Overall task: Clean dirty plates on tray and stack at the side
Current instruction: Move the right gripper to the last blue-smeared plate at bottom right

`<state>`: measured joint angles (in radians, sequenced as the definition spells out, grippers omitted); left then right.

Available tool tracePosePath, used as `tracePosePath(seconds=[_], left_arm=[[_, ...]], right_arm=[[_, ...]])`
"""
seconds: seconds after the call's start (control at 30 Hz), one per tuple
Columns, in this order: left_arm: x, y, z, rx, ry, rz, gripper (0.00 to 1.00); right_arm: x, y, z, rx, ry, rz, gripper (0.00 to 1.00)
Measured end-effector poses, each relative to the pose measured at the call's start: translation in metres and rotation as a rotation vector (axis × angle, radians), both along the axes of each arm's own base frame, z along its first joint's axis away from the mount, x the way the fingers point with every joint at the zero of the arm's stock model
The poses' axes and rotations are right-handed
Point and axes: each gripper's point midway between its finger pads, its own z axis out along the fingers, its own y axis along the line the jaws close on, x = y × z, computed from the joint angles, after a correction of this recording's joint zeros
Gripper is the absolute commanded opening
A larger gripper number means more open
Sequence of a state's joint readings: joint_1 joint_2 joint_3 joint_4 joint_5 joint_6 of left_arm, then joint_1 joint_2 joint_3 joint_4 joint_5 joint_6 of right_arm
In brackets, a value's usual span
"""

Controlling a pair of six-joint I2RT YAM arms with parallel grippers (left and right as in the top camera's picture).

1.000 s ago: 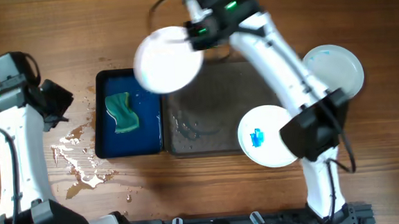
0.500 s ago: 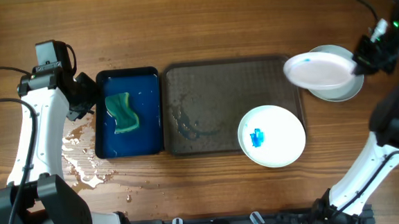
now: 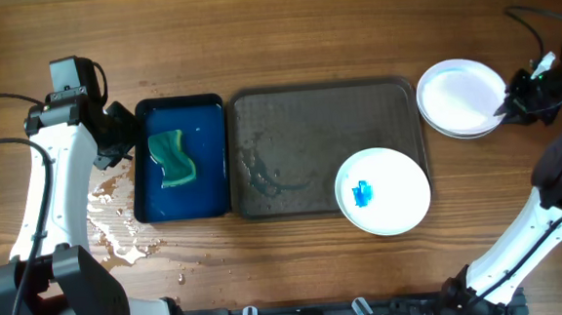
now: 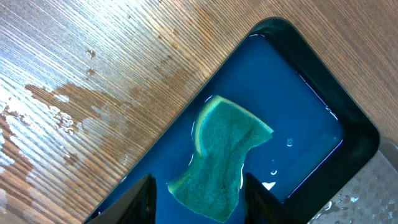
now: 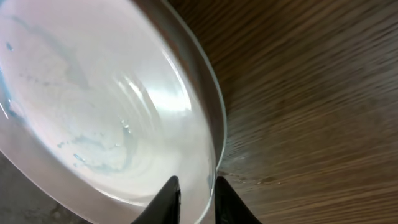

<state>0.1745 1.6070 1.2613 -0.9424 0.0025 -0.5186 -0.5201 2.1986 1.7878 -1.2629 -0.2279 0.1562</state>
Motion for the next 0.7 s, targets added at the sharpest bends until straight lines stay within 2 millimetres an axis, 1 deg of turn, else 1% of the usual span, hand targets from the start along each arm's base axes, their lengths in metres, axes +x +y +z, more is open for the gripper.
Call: tracePosePath(seconds=[0.1,0.13,0.17,0.2,0.23,0.27,0.3,0.33,0.37,0.4,0.43,0.47,0.5,0.53,0.57,0.6,0.63,0.7], left_arm=[[0.0,0.0,0.0,0.0,0.0,0.0,0.42],[0.0,0.0,0.0,0.0,0.0,0.0,0.42],[0.0,0.0,0.0,0.0,0.0,0.0,0.42],[0.0,0.0,0.0,0.0,0.0,0.0,0.42],[0.0,0.0,0.0,0.0,0.0,0.0,0.42],[0.0,0.0,0.0,0.0,0.0,0.0,0.42],[0.0,0.0,0.0,0.0,0.0,0.0,0.42],[0.0,0.0,0.0,0.0,0.0,0.0,0.42],[0.0,-0.001,0.0,0.0,0.0,-0.002,0.42],[0.0,-0.001,0.0,0.0,0.0,-0.004,0.42],[0.0,-0.003,0.0,0.0,0.0,-0.008,0.42],[0.001,-0.004,0.0,0.0,0.0,-0.012,0.42],[0.001,-0.006,0.0,0.0,0.0,-0.017,0.42],[0.001,-0.007,0.0,0.0,-0.001,-0.021,0.43],[0.002,-0.009,0.0,0.0,-0.002,-0.026,0.43],[0.003,-0.011,0.0,0.0,-0.005,-0.031,0.42],[0.004,-0.012,0.001,0.001,-0.008,-0.036,0.43],[0.006,-0.015,0.001,0.002,-0.015,-0.045,0.43]], right_arm=[[-0.003,0.002,0.001,0.006,0.01,0.0,0.29],[-0.002,0.002,0.004,0.003,0.005,-0.001,0.3],[-0.001,0.001,0.013,-0.009,-0.015,-0.001,0.3],[0.001,0.002,0.027,-0.027,-0.048,0.002,0.32],[0.004,0.003,0.044,-0.047,-0.088,0.008,0.33],[0.006,0.008,0.068,-0.072,-0.143,0.019,0.33],[0.007,0.018,0.095,-0.099,-0.198,0.042,0.33],[0.005,0.033,0.124,-0.125,-0.256,0.074,0.34],[0.003,0.054,0.156,-0.155,-0.324,0.121,0.54],[-0.001,0.075,0.179,-0.177,-0.372,0.172,0.73],[-0.007,0.099,0.199,-0.19,-0.418,0.229,0.68],[-0.021,0.127,0.215,-0.183,-0.435,0.291,0.59],[-0.033,0.146,0.222,-0.17,-0.435,0.334,0.62],[-0.044,0.159,0.224,-0.153,-0.419,0.356,0.65],[-0.053,0.169,0.225,-0.139,-0.397,0.37,0.69],[-0.059,0.176,0.22,-0.124,-0.369,0.366,0.69],[-0.067,0.181,0.209,-0.107,-0.325,0.362,0.73],[-0.082,0.188,0.173,-0.076,-0.22,0.331,0.74]])
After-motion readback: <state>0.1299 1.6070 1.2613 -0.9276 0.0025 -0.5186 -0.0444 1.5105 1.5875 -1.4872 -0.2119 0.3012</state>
